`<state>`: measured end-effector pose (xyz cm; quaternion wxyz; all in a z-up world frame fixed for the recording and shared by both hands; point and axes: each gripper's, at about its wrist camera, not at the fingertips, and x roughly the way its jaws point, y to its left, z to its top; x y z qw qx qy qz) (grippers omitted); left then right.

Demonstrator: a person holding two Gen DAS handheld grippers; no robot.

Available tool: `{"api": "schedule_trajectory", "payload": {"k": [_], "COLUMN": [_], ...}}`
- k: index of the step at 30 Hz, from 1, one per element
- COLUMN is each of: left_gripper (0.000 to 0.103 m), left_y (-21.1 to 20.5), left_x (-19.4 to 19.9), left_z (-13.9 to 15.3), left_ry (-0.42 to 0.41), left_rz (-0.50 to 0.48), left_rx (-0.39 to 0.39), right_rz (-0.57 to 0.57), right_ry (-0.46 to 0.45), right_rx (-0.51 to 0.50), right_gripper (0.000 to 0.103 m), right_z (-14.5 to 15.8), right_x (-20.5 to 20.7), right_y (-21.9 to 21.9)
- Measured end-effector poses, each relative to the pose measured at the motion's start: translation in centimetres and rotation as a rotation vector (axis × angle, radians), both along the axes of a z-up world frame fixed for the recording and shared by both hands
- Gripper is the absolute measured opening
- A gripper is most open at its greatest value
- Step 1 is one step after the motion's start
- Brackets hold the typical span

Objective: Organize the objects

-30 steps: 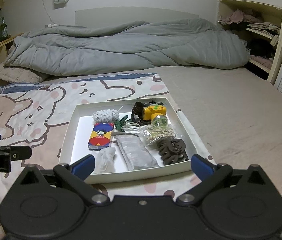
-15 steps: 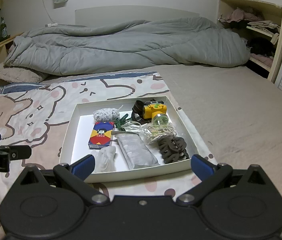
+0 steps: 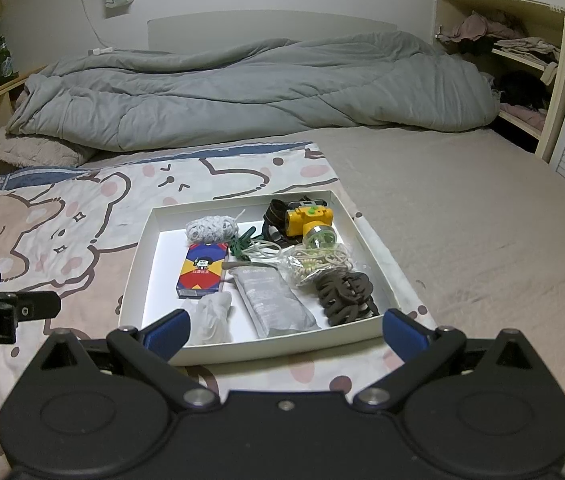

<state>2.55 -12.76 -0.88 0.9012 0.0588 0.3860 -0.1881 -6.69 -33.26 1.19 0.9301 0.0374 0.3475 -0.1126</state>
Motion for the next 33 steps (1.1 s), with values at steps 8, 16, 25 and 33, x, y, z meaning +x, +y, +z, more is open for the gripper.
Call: {"api": "schedule_trajectory", "payload": {"k": [8,16,25,33], "left_gripper": [0.103,0.103,0.103,0.103], "left_y": [0.0,0.01,0.0,0.06], "left_x": [0.03,0.06,0.08,0.11], "left_z": [-0.05,-0.17,-0.16,-0.18], "left_ry": [0.006,0.008,0.008,0.01], "left_rz": [0.0,0.002,0.001,0.002], "left_rx": [-0.002,-0.003,-0.003,-0.006], "right_rz": [-0.004,-0.007,-0.004,-0.006], "right_ry": [-0.004,-0.005,-0.004,-0.004], "right_rx": [0.009,0.008,0.006,0.006], "right_gripper": [0.103,0.103,0.103,0.103], "right_z": [-0.06,-0.02,0.03,0.06], "right_x": [0.0,-0.03,-0.01,-0.02], "right_y": [-0.07,0.06,0.06,0.06]}}
